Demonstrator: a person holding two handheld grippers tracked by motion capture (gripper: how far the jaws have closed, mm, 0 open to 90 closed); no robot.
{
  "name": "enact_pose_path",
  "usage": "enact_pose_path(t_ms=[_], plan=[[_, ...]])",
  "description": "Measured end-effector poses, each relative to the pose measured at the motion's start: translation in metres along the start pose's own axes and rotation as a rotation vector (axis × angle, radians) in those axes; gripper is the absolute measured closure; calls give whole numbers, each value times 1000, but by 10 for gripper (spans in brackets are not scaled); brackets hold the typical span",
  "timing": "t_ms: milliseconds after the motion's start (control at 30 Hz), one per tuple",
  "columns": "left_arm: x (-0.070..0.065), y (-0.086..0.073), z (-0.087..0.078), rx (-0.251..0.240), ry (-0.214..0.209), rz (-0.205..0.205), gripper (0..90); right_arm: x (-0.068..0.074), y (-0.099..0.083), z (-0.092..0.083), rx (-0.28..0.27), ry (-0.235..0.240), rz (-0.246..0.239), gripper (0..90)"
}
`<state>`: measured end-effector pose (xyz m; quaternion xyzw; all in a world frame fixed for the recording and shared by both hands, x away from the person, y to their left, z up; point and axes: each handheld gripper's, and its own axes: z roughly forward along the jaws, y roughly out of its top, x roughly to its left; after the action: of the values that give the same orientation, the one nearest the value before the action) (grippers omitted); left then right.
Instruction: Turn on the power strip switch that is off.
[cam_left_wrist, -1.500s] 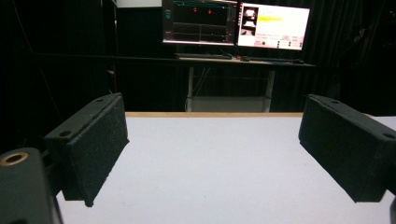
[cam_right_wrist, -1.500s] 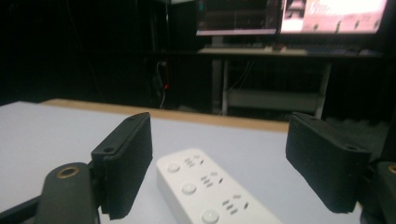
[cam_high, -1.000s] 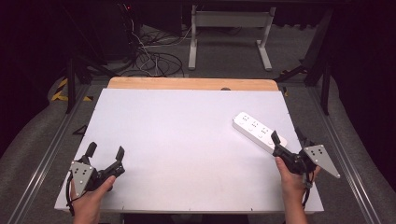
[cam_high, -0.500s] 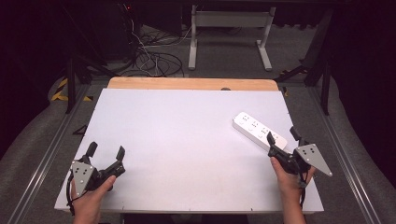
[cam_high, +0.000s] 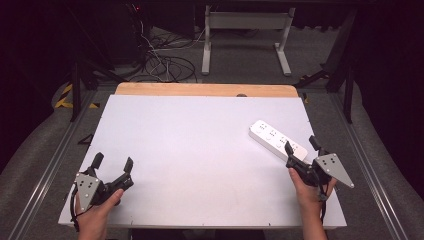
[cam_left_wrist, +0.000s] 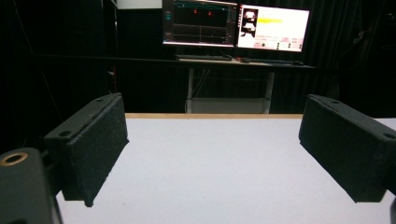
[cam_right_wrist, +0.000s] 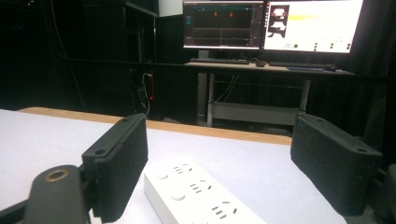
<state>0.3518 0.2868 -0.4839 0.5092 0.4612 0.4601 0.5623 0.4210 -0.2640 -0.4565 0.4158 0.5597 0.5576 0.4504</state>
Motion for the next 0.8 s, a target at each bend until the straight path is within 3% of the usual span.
enact_pose_path(t_ms=[800], plan=[[3,0,-2,-3,9,1,86,1,-3,4,23,-4,3,223]])
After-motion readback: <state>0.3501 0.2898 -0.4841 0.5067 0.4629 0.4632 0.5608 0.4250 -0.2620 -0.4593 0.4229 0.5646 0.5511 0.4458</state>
